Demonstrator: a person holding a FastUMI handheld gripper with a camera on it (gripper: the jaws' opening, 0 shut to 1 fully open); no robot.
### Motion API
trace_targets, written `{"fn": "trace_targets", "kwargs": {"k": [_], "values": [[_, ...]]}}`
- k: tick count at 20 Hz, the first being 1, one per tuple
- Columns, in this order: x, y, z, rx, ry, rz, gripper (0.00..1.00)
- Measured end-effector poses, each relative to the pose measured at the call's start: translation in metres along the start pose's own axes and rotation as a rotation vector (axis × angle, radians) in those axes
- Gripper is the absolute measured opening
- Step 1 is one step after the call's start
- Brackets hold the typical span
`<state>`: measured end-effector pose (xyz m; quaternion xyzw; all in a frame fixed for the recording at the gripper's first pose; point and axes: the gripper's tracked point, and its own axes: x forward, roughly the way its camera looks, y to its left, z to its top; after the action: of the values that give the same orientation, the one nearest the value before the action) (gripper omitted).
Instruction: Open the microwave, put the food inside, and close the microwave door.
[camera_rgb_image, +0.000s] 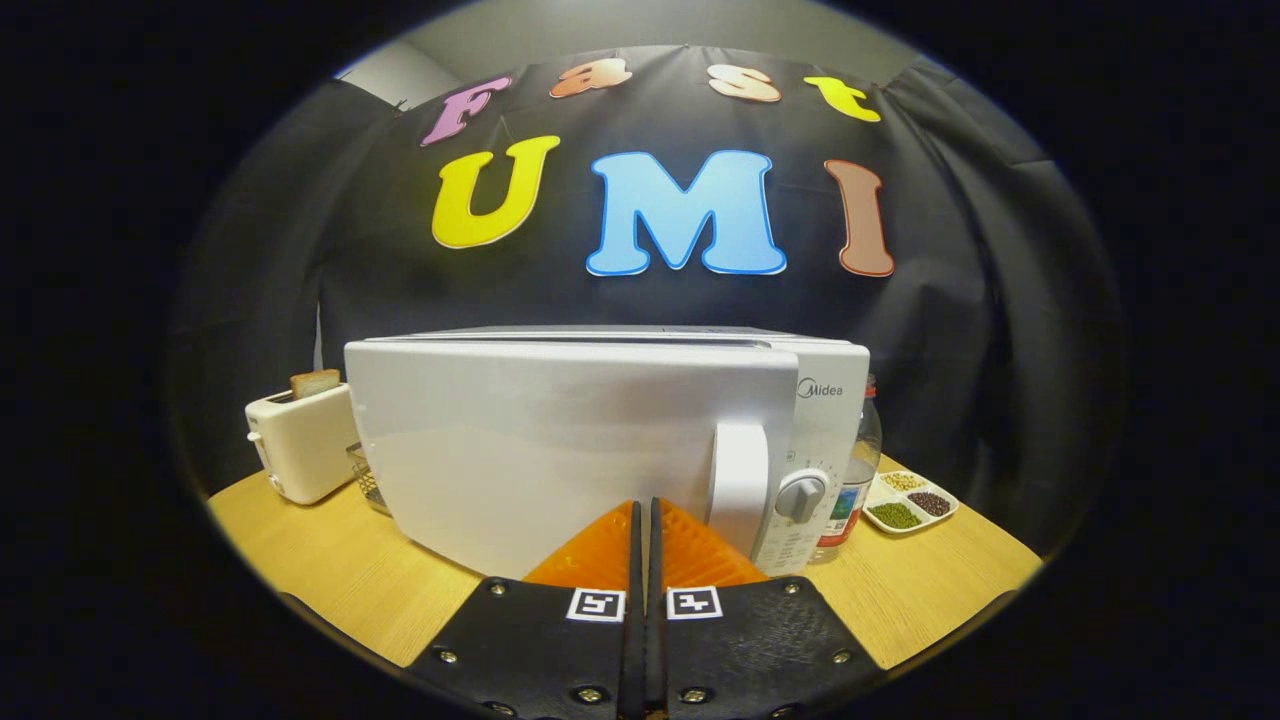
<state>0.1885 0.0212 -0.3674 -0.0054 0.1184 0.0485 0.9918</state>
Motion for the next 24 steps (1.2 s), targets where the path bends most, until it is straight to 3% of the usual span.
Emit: {"fn": "trace_targets", "kwargs": {"k": [5, 10, 18, 24], "values": [[0.037, -0.009, 0.006, 0.014, -0.008, -0.049, 0.01], [0.031, -0.006, 0.0, -0.028, 0.025, -0.063, 0.02], [-0.074, 0.021, 0.075, 0.025, -0.014, 0.007, 0.02], [-0.153, 0.05, 0.158, 0.022, -0.118, 0.075, 0.02]]}}
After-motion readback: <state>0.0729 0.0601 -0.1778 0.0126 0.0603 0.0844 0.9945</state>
